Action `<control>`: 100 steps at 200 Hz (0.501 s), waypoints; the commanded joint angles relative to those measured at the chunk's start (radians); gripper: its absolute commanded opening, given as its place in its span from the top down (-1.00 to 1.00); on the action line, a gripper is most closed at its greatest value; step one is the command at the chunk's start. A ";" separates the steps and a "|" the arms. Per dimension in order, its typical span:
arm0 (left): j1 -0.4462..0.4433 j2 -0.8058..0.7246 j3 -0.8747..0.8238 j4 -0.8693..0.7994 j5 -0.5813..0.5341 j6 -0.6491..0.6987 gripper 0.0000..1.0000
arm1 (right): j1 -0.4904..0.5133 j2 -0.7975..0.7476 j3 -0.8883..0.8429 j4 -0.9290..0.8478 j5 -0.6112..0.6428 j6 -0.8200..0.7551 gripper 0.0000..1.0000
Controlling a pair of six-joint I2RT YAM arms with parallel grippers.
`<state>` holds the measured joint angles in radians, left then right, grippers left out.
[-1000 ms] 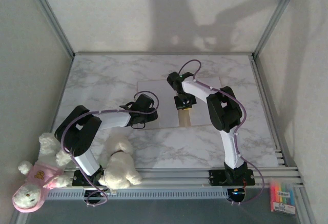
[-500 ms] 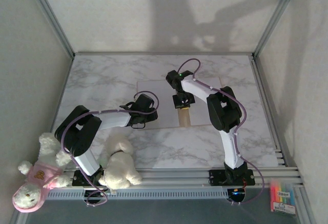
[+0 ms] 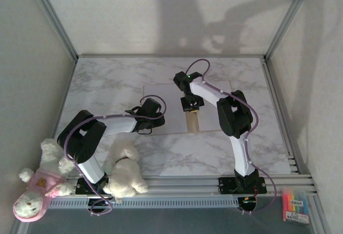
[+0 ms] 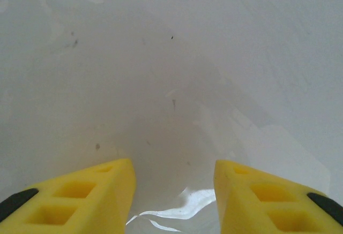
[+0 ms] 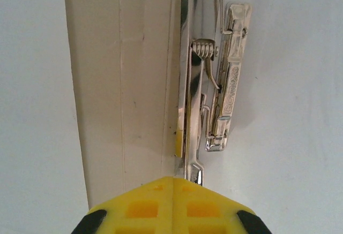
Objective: Put the files into the folder
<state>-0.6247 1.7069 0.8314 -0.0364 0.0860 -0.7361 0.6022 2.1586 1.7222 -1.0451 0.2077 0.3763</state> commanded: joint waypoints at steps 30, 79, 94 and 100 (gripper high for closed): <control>0.000 0.077 -0.032 -0.137 0.043 -0.012 0.10 | -0.013 -0.086 0.017 -0.017 -0.040 -0.012 1.00; 0.001 0.087 -0.007 -0.150 0.026 0.000 0.10 | -0.034 -0.208 -0.003 0.012 -0.117 -0.007 0.98; 0.002 0.091 0.005 -0.155 0.018 0.005 0.10 | -0.039 -0.267 -0.023 0.033 -0.133 -0.014 0.82; 0.002 0.093 0.010 -0.157 0.014 0.005 0.10 | -0.042 -0.293 -0.033 0.046 -0.142 -0.019 0.78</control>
<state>-0.6247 1.7210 0.8589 -0.0643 0.0826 -0.7357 0.5728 1.9789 1.7145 -1.0248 0.1150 0.3733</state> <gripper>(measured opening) 0.451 0.076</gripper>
